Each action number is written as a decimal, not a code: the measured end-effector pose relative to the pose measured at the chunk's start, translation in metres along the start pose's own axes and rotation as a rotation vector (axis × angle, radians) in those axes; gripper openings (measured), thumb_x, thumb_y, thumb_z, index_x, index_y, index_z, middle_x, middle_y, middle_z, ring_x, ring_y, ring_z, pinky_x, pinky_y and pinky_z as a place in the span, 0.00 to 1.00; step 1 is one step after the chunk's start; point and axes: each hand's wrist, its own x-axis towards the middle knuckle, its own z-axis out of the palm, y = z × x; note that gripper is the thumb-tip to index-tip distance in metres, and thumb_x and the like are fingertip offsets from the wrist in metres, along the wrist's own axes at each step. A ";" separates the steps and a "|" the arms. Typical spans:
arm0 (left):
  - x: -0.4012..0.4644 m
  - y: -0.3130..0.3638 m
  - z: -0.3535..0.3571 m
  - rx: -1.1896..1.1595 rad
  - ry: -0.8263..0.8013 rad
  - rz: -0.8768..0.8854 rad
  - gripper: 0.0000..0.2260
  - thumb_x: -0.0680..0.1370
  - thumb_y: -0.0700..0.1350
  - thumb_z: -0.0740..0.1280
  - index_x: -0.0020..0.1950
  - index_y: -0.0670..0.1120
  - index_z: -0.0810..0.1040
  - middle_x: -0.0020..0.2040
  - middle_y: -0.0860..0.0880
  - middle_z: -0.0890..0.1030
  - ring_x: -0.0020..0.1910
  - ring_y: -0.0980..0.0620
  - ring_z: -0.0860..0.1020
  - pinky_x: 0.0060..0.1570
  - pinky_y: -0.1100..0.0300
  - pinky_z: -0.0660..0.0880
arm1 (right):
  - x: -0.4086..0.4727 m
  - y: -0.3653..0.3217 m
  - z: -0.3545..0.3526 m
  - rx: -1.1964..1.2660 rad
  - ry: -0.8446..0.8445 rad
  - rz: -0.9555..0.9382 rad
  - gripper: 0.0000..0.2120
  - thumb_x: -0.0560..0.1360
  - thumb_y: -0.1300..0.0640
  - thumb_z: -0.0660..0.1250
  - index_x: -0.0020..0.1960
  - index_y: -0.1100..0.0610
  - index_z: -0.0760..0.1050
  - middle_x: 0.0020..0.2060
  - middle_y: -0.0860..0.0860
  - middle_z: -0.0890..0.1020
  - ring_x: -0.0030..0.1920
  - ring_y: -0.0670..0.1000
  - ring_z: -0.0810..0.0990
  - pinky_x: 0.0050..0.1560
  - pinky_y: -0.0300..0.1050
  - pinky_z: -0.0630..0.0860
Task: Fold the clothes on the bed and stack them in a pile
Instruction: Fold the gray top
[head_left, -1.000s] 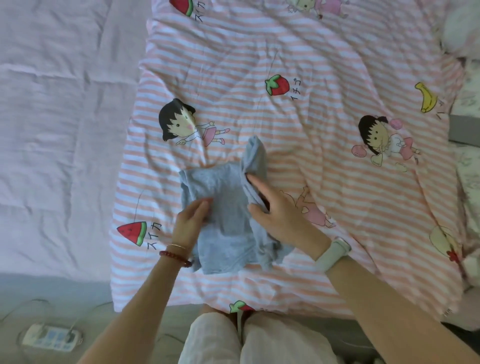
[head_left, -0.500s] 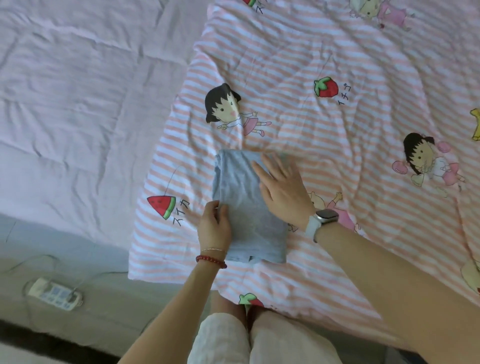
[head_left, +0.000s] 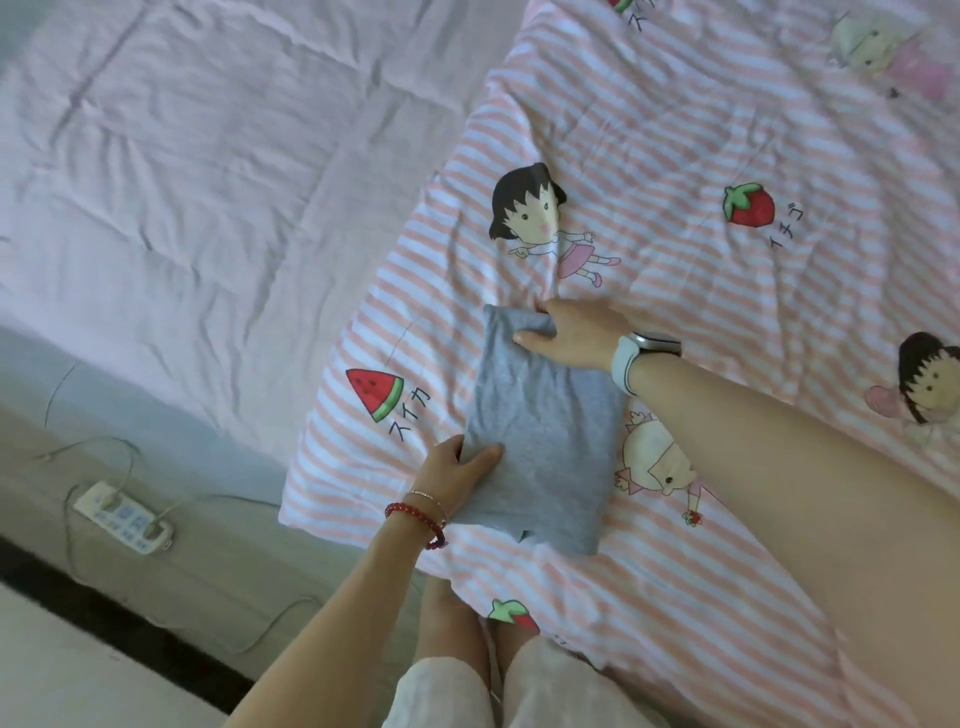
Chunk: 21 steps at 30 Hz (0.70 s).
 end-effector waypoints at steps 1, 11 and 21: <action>-0.003 0.001 -0.002 0.008 0.000 0.040 0.10 0.76 0.48 0.68 0.46 0.41 0.76 0.40 0.48 0.79 0.41 0.50 0.78 0.41 0.59 0.75 | -0.001 -0.002 -0.004 0.019 -0.038 -0.002 0.20 0.74 0.36 0.58 0.48 0.54 0.71 0.42 0.49 0.76 0.46 0.55 0.74 0.38 0.45 0.65; -0.054 0.010 -0.148 0.060 0.150 0.114 0.04 0.73 0.48 0.71 0.39 0.51 0.78 0.38 0.54 0.79 0.39 0.58 0.76 0.38 0.70 0.71 | -0.075 -0.085 -0.006 0.849 0.145 -0.023 0.06 0.76 0.58 0.64 0.40 0.53 0.73 0.31 0.46 0.73 0.29 0.39 0.70 0.32 0.30 0.66; -0.116 -0.056 -0.375 -1.051 -0.095 -0.183 0.35 0.69 0.64 0.61 0.61 0.36 0.74 0.59 0.39 0.77 0.59 0.41 0.75 0.58 0.48 0.70 | -0.029 -0.342 -0.005 1.151 0.313 0.099 0.08 0.77 0.59 0.62 0.40 0.53 0.76 0.35 0.52 0.78 0.38 0.50 0.74 0.41 0.45 0.71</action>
